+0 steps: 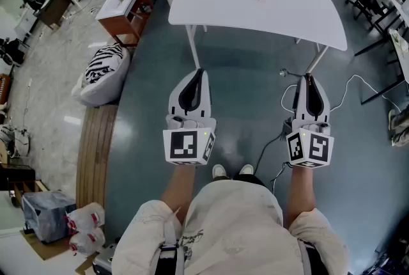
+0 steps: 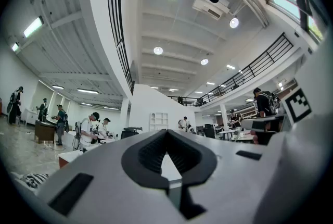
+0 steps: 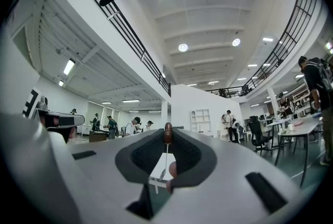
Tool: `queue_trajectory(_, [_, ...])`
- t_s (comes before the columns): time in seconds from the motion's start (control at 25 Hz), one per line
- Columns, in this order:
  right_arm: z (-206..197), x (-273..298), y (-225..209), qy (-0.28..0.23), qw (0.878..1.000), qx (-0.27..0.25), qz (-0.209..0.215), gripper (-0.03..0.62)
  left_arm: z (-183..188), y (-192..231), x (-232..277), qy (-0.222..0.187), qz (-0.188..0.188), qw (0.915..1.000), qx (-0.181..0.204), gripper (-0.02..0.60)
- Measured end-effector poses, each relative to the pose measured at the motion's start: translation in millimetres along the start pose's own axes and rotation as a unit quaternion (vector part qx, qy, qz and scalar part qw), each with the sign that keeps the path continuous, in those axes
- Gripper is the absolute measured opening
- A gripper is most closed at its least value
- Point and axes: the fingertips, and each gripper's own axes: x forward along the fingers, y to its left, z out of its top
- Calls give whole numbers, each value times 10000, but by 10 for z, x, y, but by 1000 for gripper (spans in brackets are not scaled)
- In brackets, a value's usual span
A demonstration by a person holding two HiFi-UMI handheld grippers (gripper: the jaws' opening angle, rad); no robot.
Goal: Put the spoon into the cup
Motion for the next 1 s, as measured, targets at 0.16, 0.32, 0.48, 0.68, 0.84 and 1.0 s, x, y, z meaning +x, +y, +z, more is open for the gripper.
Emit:
queue_trajectory(0.16, [14,-36,152,5,10000,-55,64,29,10,115,-126,-38,70,9999,-62,3])
queue_trajectory(0.32, [20,-72,292,16,9999,-78,85,29,-6,209,-241,-27,96,9999,-117,3])
queue_trajectory(0.48, [-1,-79,474,-4,10000,-69,35,29,-48,365,-337,-9,63,9999,-156,3])
queue_trajectory(0.68, [-75,-133,528,27,10000,18,-20,29,-115,448,-406,28,50,9998,-190,3])
queue_trajectory(0.84, [-151,-67,515,99,9999,65,-70,29,-175,481,-349,100,39,9997,-206,3])
queue_trajectory(1.0, [-248,107,411,125,9998,132,-52,29,-242,437,-163,125,10,9997,-222,3])
